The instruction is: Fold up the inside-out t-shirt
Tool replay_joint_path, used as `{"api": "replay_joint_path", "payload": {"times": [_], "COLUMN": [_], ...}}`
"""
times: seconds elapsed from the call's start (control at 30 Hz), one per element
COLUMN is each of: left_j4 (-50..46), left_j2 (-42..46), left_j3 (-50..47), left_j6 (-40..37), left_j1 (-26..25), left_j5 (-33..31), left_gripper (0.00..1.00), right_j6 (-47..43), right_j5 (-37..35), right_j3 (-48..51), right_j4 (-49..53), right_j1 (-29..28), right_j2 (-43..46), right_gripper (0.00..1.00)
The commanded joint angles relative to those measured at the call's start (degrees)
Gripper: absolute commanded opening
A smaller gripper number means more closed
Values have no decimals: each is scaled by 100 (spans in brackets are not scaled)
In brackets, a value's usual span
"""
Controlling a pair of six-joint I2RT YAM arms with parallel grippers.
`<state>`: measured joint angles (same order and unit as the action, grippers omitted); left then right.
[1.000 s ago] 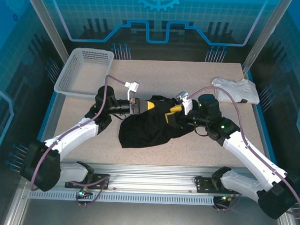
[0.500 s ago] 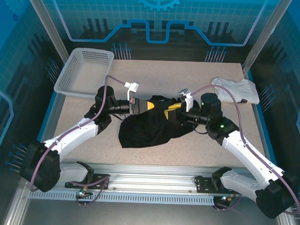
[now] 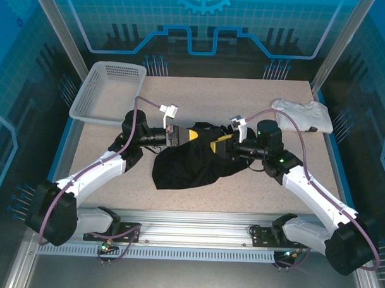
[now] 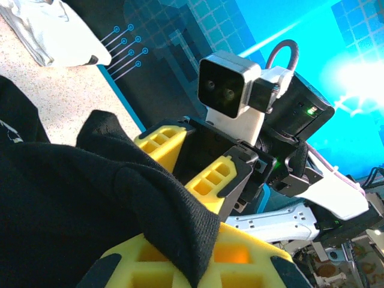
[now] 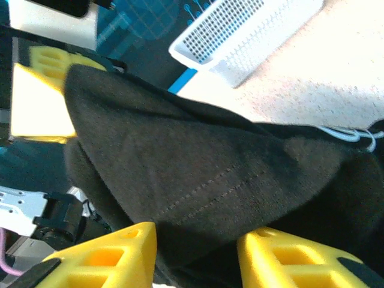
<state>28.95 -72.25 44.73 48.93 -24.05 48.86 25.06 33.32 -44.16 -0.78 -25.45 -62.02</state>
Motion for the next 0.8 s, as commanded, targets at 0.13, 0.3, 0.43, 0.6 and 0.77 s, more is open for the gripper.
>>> {"api": "replay_joint_path", "payload": {"times": [0.13,0.3,0.43,0.6,0.77], "left_j4": [100,-33,-702,-2032,-2586], "left_j2": [176,176,176,154,328], "left_j3": [26,12,54,265,250], "left_j6": [-216,-331,-788,-1650,-2100], "left_j1": [32,32,32,33,26], "left_j5": [-61,-161,-582,-1511,-2084], "left_gripper": [0,0,0,13,30], "right_j6": [313,418,576,971,1080], "right_j5": [367,320,467,737,679], "right_j3": [52,-5,-166,-391,-496], "right_j4": [-597,-720,-816,-1270,-1425], "right_j1": [-16,-21,-30,-174,-236], "right_j2": [53,167,225,225,208], "right_gripper": [23,0,0,0,0]}}
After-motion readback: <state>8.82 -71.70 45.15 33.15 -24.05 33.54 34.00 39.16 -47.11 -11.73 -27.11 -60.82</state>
